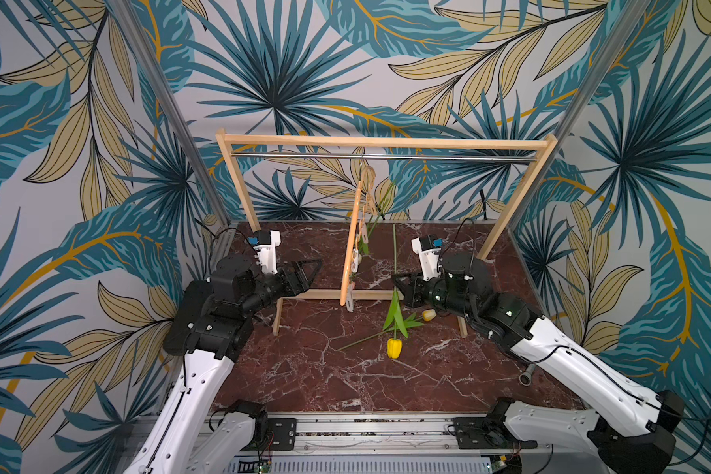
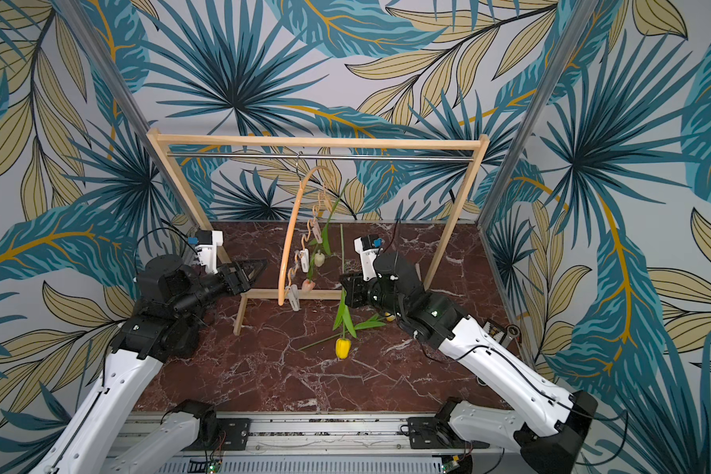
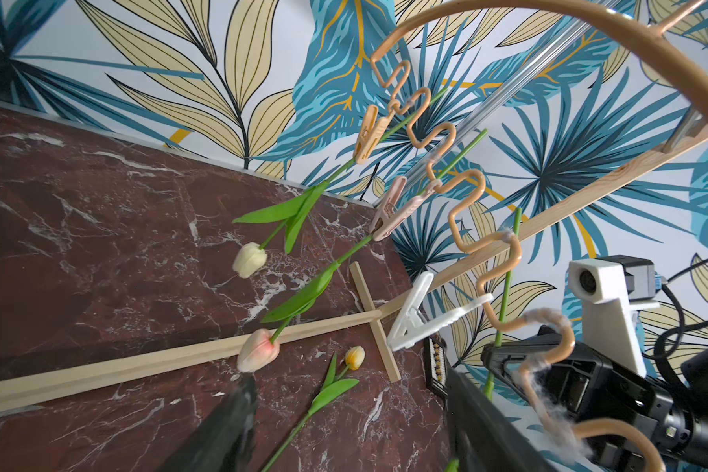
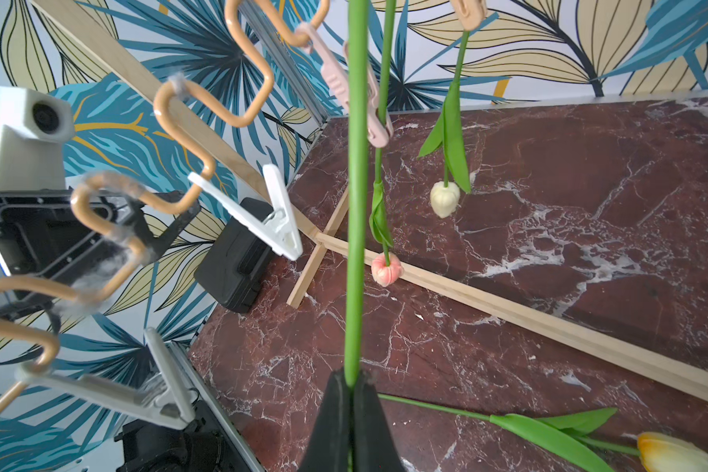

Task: Dry the flowers on a clothes hanger
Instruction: Open the clamp at the hanger.

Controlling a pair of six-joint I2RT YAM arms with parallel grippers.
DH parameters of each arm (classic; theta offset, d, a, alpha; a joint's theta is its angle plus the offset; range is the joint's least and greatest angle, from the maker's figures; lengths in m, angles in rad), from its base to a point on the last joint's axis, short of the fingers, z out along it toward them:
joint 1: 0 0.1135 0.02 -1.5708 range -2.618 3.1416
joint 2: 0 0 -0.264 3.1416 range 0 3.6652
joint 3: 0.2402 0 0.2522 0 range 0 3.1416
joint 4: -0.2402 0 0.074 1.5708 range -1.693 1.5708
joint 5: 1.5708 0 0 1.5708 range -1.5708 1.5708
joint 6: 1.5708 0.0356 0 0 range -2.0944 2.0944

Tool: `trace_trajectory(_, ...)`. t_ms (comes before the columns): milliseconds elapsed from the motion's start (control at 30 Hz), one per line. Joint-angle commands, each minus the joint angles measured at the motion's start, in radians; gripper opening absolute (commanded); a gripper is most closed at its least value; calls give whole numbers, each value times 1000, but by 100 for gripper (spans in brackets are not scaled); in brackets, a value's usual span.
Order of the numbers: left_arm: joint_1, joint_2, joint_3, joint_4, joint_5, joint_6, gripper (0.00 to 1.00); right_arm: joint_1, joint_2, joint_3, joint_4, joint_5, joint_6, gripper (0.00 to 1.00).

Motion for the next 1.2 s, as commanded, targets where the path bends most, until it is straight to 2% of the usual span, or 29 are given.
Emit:
trace_trajectory(0, -3, 3, -43, 127, 74, -34, 74, 5, 31, 41, 4, -49, -41, 0)
trace_trajectory(300, -78, 71, -53, 178, 98, -3, 73, 5, 79, 72, -6, -140, -57, 0)
trace_trajectory(467, -102, 98, -60, 179, 82, 19, 73, 5, 81, 70, -3, -150, -51, 0)
trace_trajectory(800, -151, 111, -87, 206, 62, 59, 81, 5, 77, 87, -58, -158, -82, 0)
trace_trajectory(1167, -183, 197, -37, 285, 116, 91, 82, 5, 91, 115, -104, -182, -119, 0)
